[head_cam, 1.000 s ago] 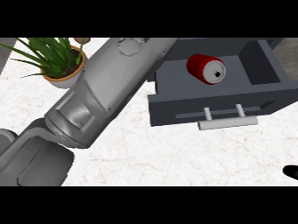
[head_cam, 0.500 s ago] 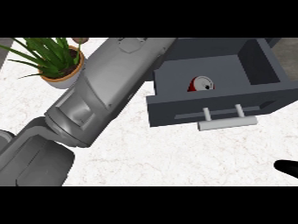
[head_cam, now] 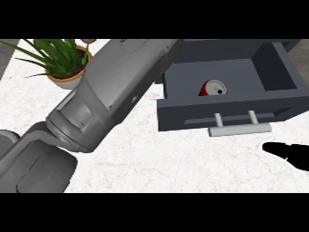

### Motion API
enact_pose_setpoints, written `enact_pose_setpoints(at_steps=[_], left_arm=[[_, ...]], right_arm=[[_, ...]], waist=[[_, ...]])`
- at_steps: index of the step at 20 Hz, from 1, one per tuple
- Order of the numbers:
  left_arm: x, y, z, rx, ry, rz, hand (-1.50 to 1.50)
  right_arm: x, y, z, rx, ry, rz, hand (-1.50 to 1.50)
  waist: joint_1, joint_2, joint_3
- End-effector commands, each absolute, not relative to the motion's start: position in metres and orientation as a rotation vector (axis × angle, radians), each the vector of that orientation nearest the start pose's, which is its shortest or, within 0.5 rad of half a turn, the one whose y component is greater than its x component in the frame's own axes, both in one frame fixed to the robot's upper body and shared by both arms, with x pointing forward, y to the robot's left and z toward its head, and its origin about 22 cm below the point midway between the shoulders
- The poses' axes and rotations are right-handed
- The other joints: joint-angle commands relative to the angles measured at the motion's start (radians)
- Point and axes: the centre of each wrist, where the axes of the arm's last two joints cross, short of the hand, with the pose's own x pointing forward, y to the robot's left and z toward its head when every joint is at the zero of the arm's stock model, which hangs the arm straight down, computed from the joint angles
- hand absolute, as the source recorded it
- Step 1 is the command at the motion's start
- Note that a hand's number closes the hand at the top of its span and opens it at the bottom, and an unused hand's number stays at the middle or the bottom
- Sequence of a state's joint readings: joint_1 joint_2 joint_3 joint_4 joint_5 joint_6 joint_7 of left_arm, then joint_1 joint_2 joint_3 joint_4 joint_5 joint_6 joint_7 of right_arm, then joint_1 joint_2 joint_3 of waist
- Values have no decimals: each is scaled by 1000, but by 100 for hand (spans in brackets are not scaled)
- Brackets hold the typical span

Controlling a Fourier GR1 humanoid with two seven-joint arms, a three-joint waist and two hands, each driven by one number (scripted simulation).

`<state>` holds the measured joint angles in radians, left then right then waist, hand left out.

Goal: Pick up the can, place it into the drawer and close the drawer

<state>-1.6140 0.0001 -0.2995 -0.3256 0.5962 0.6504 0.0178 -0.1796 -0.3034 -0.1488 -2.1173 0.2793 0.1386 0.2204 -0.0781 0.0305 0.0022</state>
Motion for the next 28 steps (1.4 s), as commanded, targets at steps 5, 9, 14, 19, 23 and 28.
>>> enact_pose_setpoints(at_steps=[5,9,14,19,23,28], left_arm=[[435,-22,257,45,-1735,-9,-150],[437,-18,246,78,-1731,-15,-150],[440,-12,267,45,-1737,-41,-150],[447,5,264,21,-1703,3,-150],[450,13,265,89,-1723,13,-150],[454,30,255,80,-1714,17,-150]], right_arm=[[273,-248,172,-784,-1922,723,-150],[287,-226,142,-791,-1888,842,-150],[319,-215,119,-935,-1815,906,-150],[347,-202,89,-981,-1776,986,-150],[365,-192,58,-1019,-1789,972,-150],[394,-183,48,-1126,-1755,939,-150]], waist=[[56,-4,-1],[52,-10,0],[77,-14,-1],[90,-18,-1],[95,-15,-1],[122,-18,-1]])
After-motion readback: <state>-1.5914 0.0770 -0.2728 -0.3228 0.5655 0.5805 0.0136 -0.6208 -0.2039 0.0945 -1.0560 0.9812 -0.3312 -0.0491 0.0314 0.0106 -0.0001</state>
